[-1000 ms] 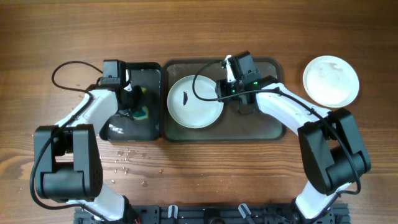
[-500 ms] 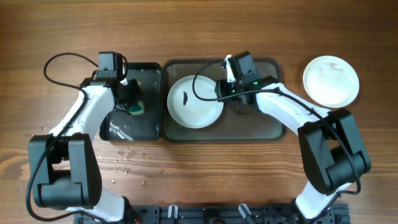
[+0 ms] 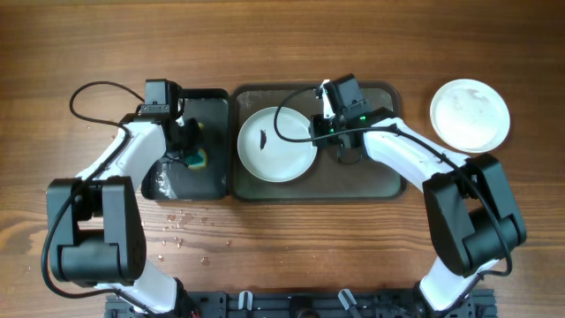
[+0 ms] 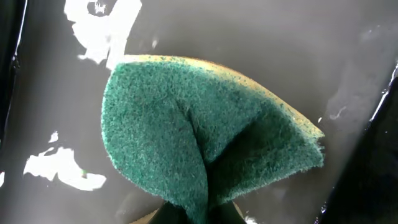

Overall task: Clean dirty plates on tray and stack at the side
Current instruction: 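Bring the sponge over the plate held by the right gripper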

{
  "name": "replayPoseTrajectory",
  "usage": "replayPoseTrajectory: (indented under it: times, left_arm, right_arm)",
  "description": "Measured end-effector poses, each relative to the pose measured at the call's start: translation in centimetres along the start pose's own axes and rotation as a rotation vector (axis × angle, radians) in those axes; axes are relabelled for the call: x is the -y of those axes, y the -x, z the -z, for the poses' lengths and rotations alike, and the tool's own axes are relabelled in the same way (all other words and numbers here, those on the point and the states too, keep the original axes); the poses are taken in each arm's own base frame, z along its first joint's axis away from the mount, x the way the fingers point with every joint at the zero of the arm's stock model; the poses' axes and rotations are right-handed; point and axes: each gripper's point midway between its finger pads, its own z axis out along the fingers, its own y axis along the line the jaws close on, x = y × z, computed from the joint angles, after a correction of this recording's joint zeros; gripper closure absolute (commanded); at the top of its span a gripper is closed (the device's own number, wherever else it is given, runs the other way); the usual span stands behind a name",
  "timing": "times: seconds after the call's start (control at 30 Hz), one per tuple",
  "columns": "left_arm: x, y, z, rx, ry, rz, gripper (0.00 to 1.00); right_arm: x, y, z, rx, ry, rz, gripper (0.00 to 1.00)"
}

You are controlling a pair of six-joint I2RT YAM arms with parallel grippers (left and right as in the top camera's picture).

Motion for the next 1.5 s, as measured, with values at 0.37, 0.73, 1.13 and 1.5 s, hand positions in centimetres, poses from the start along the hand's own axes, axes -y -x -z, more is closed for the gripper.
replayPoseTrajectory:
  times: [0.37, 0.73, 1.13, 1.5]
  left_arm:
    - [1.7, 3.5, 6.3, 0.183, -0.070, -0.010, 0.96]
    - [3.0, 5.9, 13.6, 0.387, -0.148, -0.020, 0.96]
    - [2.9, 5.6, 14.2, 0.360, -0.136, -0.027, 0.96]
    - [3.5, 8.1, 18.5, 0.438, -0.124, -0.061, 0.96]
  right_arm:
    - [0.2, -1.6, 0.0, -0.068, -0.006, -0.105, 0.80]
    - [-0.7, -2.5, 0.0, -0.111, 0.046, -0.143, 0.89]
    - [-0.9, -3.0, 0.1, -0.137, 0.051, -0.183, 0.96]
    - [-1.3, -3.2, 0.2, -0.149, 0.074, -0.197, 0.96]
